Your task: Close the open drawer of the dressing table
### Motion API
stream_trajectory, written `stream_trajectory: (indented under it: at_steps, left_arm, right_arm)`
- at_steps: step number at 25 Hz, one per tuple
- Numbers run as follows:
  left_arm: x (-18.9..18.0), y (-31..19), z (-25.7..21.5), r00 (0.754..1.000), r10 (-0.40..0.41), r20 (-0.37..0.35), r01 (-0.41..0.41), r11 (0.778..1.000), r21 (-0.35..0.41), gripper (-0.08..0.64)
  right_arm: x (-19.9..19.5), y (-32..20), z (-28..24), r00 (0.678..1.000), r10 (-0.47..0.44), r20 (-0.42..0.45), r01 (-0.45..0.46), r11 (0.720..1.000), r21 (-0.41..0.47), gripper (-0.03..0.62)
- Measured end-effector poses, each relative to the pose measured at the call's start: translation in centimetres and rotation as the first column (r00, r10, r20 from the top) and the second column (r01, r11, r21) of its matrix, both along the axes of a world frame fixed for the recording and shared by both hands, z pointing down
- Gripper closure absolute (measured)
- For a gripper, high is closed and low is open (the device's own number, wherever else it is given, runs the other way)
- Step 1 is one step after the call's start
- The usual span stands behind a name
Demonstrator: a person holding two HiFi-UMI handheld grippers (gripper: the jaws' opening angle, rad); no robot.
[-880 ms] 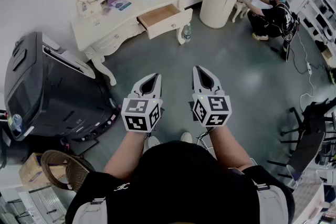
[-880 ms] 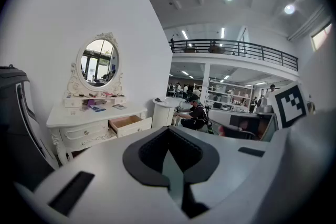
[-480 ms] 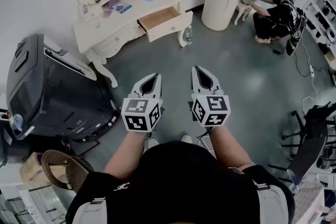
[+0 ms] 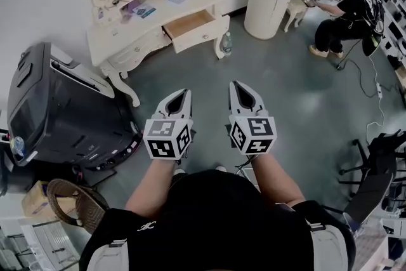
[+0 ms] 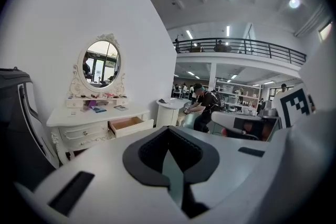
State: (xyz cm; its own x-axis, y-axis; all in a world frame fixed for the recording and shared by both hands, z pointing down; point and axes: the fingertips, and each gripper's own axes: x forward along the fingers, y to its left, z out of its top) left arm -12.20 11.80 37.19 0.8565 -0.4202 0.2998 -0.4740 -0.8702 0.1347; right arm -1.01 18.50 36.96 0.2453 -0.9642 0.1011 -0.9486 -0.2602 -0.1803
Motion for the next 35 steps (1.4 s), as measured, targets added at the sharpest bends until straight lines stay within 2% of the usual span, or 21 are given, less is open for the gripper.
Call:
stream_trajectory:
  at_steps: [8, 15, 23, 35]
  left_arm:
    - [3.0, 1.1, 0.4, 1.000, -0.006, 0.012, 0.006, 1.000, 0.008, 0.552]
    - [4.4, -1.1, 0.6, 1.000, -0.011, 0.009, 0.011, 1.000, 0.014, 0.552]
    - [7.7, -7.6, 1.8, 1.000, 0.012, -0.006, -0.012, 1.000, -0.005, 0.552]
    - [12.8, -19.9, 1.0, 0.998, 0.068, -0.018, -0.068, 0.997, -0.029, 0.552]
  right_arm:
    - [3.3, 0.6, 0.4, 1.000, -0.010, -0.017, 0.010, 1.000, -0.007, 0.581]
    - [4.5, -2.1, -0.1, 0.999, -0.025, -0.048, 0.025, 1.000, 0.003, 0.581]
    - [6.5, -8.4, 0.7, 0.997, -0.043, -0.068, 0.041, 0.999, -0.024, 0.581]
    - [11.8, -19.8, 0.5, 0.998, 0.026, -0.063, -0.030, 0.997, -0.068, 0.581]
